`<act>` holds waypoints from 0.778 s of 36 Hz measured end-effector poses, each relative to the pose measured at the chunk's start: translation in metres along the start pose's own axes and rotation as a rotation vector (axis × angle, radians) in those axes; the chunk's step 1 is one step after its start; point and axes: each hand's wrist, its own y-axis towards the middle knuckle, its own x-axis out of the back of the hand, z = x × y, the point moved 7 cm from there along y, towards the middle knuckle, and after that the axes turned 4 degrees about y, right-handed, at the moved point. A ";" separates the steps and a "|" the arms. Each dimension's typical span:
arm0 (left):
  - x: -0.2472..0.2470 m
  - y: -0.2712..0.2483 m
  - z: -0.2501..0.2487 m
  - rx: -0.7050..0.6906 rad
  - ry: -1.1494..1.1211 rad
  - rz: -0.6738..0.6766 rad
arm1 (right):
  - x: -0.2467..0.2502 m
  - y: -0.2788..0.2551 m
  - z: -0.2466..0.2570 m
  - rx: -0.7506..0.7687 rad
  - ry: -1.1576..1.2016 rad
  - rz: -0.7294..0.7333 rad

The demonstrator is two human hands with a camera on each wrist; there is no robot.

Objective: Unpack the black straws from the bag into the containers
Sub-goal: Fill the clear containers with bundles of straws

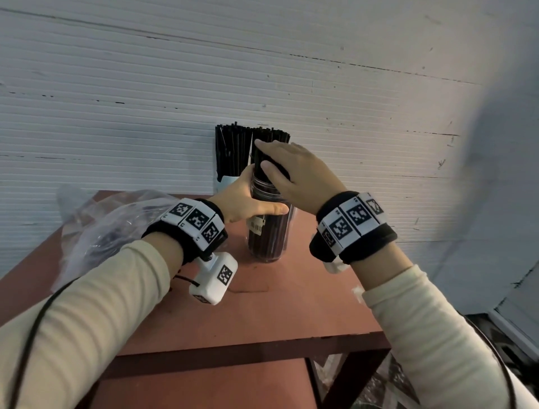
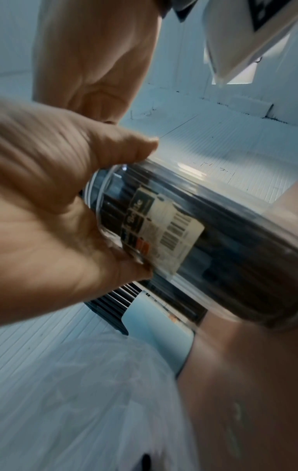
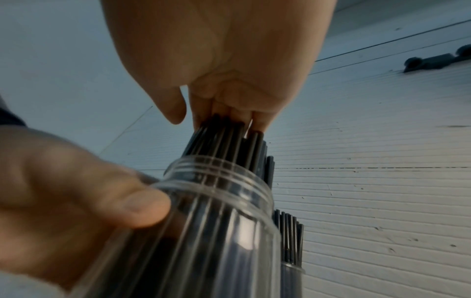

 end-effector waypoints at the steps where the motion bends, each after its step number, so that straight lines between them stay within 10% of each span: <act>1: 0.000 0.000 0.000 -0.002 -0.005 0.003 | 0.000 0.000 0.000 -0.010 0.003 0.008; 9: -0.006 -0.031 0.022 0.139 0.046 -0.015 | 0.009 -0.005 0.011 -0.079 0.202 -0.035; 18: 0.058 -0.093 -0.002 -0.057 0.267 -0.314 | 0.010 -0.027 0.048 -0.005 0.312 -0.354; 28: 0.137 -0.143 0.023 0.068 0.646 -0.363 | -0.100 -0.018 0.078 -0.204 0.271 0.272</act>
